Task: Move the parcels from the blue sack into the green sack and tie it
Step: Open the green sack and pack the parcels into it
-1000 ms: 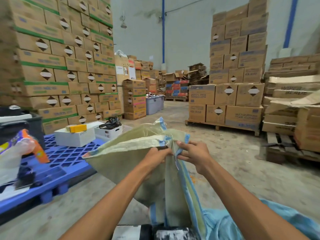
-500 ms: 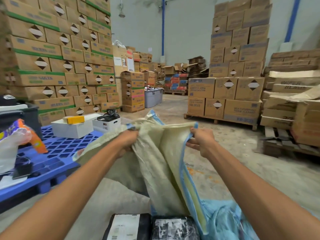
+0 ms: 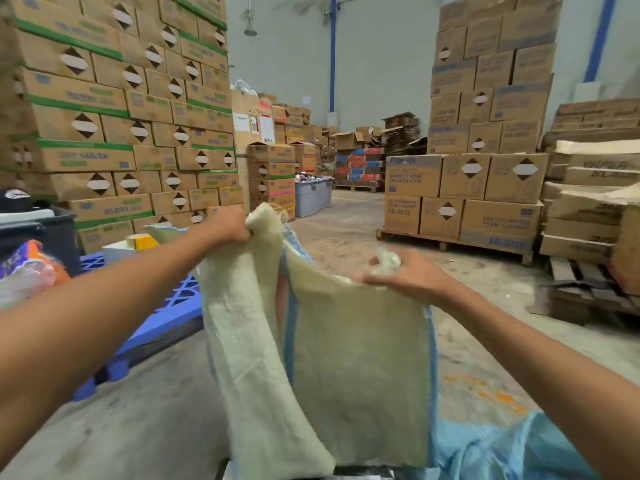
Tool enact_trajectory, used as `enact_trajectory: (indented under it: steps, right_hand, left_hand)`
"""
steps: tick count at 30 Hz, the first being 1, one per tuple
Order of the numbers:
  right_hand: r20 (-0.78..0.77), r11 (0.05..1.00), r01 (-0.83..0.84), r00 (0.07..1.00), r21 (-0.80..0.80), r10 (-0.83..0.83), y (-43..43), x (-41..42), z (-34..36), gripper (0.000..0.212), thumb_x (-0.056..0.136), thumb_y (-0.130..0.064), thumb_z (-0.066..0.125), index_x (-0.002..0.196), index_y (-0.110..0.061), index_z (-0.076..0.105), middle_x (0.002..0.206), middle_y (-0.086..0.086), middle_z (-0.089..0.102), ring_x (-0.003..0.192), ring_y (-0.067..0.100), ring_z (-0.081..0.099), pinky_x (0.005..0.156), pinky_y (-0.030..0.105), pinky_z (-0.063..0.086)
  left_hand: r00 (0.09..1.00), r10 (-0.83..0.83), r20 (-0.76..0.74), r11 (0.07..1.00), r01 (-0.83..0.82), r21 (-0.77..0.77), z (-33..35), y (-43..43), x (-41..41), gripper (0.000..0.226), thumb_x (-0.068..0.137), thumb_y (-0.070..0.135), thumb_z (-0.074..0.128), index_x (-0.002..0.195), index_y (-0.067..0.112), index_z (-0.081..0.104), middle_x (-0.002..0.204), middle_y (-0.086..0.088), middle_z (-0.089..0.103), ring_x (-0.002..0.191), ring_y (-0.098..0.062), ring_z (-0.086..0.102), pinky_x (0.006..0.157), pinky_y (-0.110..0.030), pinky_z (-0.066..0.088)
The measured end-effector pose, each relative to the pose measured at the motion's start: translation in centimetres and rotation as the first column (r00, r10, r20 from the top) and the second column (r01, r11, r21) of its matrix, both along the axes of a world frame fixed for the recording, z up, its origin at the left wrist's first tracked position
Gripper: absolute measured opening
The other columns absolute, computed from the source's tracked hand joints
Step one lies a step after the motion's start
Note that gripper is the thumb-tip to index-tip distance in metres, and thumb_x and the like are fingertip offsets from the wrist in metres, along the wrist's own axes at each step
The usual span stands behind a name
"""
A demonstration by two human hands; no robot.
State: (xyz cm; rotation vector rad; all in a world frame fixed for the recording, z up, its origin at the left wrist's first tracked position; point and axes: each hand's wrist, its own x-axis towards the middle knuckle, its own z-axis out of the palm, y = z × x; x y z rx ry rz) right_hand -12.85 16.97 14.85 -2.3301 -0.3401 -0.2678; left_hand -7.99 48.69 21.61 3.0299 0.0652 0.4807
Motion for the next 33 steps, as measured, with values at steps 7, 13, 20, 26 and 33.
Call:
enact_trajectory:
  steps: [7,13,20,26,33]
  right_hand:
    - [0.090,0.836,0.287,0.957,-0.468,-0.278,1.9,2.6,-0.2,0.030,0.093,-0.042,0.063,0.094,-0.012,0.065,0.097,0.009,0.068,0.090,0.026,0.065,0.075,0.035,0.054]
    - [-0.483,0.999,0.019,0.876,0.038,0.001,0.8,1.6,3.6,0.045,0.090,-0.054,0.066,0.113,-0.015,0.064,0.099,0.004,0.075,0.083,0.019,0.074,0.064,0.030,0.057]
    - [-0.458,0.959,0.031,0.874,-0.283,-0.163,2.5,4.0,2.4,0.045,0.083,-0.016,0.080,0.122,-0.004,0.063,0.114,0.015,0.072,0.099,0.035,0.072,0.088,0.053,0.058]
    - [-0.200,0.883,0.353,0.932,0.311,-0.302,4.3,8.6,6.7,0.016,0.092,-0.007,0.062,0.107,-0.001,0.061,0.116,0.017,0.067,0.099,0.032,0.068,0.088,0.043,0.059]
    - [0.705,0.894,0.282,0.550,0.348,-0.448,5.2,5.6,13.9,0.014,0.085,-0.005,0.054,0.084,-0.010,0.067,0.077,0.005,0.064,0.070,0.024,0.058,0.060,0.028,0.036]
  left_hand:
    - [0.955,-0.194,-0.224,0.654,-0.044,-0.756,1.4,-0.6,0.1,0.048,0.094,0.046,0.061,0.121,0.007,0.053,0.101,-0.011,0.065,0.088,-0.027,0.065,0.084,-0.043,0.056]
    - [0.955,-0.037,-0.293,0.986,0.084,0.147,0.1,-0.6,-0.8,0.060,0.071,0.037,0.085,0.122,0.012,0.064,0.113,-0.002,0.067,0.103,-0.023,0.065,0.090,-0.028,0.052]
    - [0.978,0.006,-0.207,0.974,-0.053,-0.220,-3.4,-0.7,0.8,0.025,0.086,0.011,0.058,0.109,0.005,0.062,0.105,-0.017,0.067,0.093,-0.032,0.064,0.078,-0.033,0.055]
    - [0.990,-0.067,0.128,0.022,0.130,-0.991,1.5,-2.7,4.8,0.025,0.099,0.000,0.043,0.117,0.005,0.060,0.099,-0.014,0.073,0.067,-0.020,0.070,0.058,-0.033,0.060]
    - [0.729,-0.113,0.675,0.776,0.489,-0.399,9.9,-4.1,1.4,0.037,0.084,0.010,0.057,0.119,0.013,0.066,0.114,-0.015,0.069,0.107,-0.035,0.063,0.079,-0.034,0.048]
